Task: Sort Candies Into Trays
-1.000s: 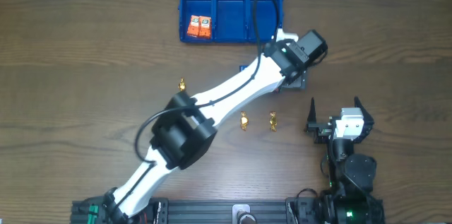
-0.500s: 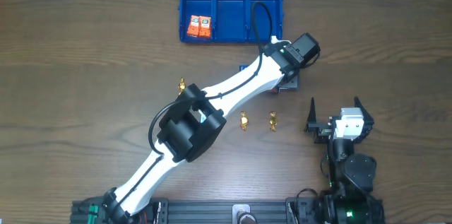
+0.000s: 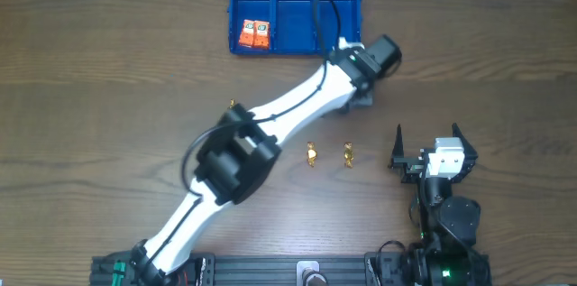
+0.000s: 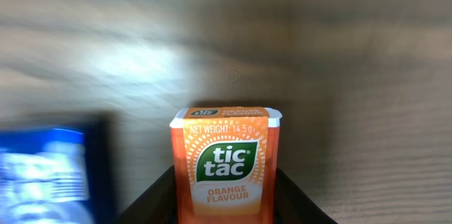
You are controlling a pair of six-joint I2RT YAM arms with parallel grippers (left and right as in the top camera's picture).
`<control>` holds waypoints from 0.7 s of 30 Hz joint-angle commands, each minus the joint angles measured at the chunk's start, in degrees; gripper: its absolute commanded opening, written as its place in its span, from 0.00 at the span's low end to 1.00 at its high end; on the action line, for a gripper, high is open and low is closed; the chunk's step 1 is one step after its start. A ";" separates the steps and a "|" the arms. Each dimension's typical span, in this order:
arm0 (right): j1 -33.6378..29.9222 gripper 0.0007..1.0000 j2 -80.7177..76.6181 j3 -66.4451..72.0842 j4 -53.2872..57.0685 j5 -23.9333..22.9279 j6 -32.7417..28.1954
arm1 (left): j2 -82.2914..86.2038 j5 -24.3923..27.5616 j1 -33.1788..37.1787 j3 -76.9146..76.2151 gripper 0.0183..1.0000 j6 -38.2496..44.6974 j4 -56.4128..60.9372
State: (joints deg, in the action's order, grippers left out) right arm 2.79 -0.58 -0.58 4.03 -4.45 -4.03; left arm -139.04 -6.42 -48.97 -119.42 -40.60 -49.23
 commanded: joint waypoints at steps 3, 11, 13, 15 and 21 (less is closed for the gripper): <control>-0.28 1.00 0.42 0.13 0.28 0.11 -0.52 | 19.58 -7.34 12.72 -0.76 0.33 10.64 0.17; -0.28 1.00 0.42 0.13 0.28 0.11 -0.52 | 12.68 1.44 27.26 -0.76 0.34 21.40 1.29; -0.28 1.00 0.42 0.15 0.28 0.11 -0.52 | 10.32 2.56 28.22 -0.76 0.34 22.05 1.38; -0.28 1.00 0.42 0.13 0.28 0.11 -0.52 | 9.05 3.10 28.50 -0.76 0.34 22.47 1.73; -0.28 1.00 0.42 0.13 0.28 0.11 -0.52 | 7.89 3.10 28.89 -0.76 0.46 23.87 2.73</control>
State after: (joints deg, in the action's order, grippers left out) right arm 2.79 -0.58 -0.58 4.05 -4.45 -4.03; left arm -130.13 -3.90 -20.71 -120.36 -18.94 -46.52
